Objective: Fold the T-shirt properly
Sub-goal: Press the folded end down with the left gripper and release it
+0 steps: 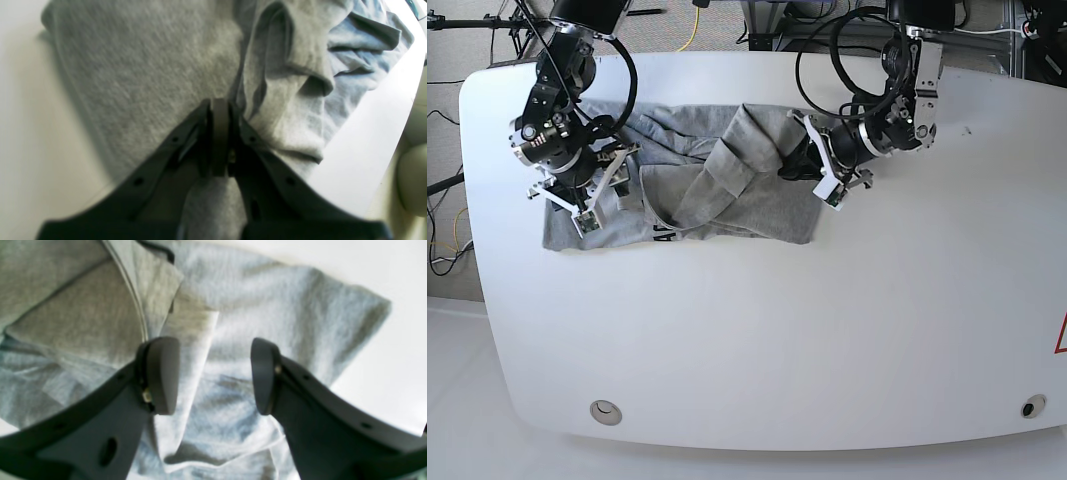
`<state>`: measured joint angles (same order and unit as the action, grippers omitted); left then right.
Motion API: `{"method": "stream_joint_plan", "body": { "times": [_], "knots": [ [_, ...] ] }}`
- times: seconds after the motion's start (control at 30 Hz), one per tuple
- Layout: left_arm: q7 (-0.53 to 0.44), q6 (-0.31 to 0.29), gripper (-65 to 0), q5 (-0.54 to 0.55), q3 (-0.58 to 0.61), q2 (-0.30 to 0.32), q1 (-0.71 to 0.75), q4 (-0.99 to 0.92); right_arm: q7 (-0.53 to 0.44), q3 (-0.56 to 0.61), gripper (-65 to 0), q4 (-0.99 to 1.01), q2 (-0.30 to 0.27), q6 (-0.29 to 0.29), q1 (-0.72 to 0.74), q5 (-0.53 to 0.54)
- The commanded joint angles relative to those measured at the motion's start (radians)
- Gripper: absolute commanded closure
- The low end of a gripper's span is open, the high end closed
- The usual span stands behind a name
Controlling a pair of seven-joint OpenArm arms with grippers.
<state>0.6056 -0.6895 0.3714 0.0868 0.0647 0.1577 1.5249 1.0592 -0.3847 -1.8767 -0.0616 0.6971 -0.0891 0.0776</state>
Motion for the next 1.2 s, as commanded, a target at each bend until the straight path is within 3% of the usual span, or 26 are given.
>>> {"method": "stream_joint_plan", "body": {
  "times": [0.0,1.17],
  "knots": [
    [-0.025,-0.009,0.0,0.022,0.014,-0.003,-0.011,0.004,-0.015,0.002,-33.1,-0.016,-0.024,0.001,0.012,0.012],
    [-0.025,-0.009,0.0,0.021,0.305,-0.133,-0.056,0.007,-0.012,-0.018,-33.1,-0.017,-0.033,0.001,0.012,0.012]
  ]
}}
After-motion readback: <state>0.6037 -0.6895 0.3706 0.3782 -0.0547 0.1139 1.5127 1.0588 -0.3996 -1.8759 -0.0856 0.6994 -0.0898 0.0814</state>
